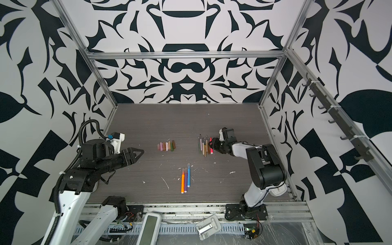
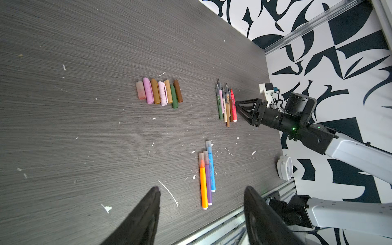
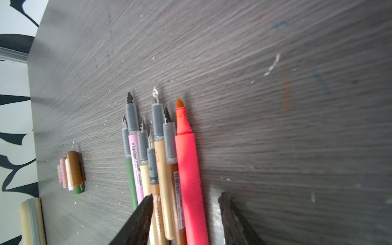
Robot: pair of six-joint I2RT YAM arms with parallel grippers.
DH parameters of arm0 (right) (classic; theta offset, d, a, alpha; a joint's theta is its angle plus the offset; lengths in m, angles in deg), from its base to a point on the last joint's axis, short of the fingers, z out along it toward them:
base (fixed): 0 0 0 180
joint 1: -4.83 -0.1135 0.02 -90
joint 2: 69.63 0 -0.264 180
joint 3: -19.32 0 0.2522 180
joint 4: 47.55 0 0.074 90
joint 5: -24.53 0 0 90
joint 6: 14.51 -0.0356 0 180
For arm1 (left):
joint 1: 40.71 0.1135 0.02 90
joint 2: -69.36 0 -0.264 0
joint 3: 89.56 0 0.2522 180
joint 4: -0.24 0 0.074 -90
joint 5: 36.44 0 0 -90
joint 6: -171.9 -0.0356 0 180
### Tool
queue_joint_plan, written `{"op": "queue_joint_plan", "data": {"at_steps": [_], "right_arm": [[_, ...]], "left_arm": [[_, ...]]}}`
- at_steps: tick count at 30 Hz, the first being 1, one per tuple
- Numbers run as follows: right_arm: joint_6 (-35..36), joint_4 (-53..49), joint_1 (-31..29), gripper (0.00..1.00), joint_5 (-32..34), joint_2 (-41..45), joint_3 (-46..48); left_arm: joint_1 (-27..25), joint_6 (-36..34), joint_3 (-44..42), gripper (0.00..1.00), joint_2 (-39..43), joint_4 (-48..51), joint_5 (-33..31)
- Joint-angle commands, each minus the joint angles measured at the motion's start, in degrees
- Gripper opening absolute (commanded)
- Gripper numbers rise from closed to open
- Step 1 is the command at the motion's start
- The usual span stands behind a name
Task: Open the pen caps
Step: 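Lower the pink marker beside the fountain pens and open the right gripper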
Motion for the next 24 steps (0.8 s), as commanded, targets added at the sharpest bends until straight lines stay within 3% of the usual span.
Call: {"op": "queue_joint_plan", "data": {"at_steps": [1,24], "right_arm": [[0.61,-2.67,-0.25,0.54,-2.62,-1.21,0.84],[0.92,-1.58,-0.25,0.54,-4.50,-1.82,0.84]], "left_arm": [[0.19,-0.37,-0.33,0.65,-0.03,0.76,-0.19],[0.19,-0.41,-0.35,0.66,-0.09,0.71,-0.11]]}}
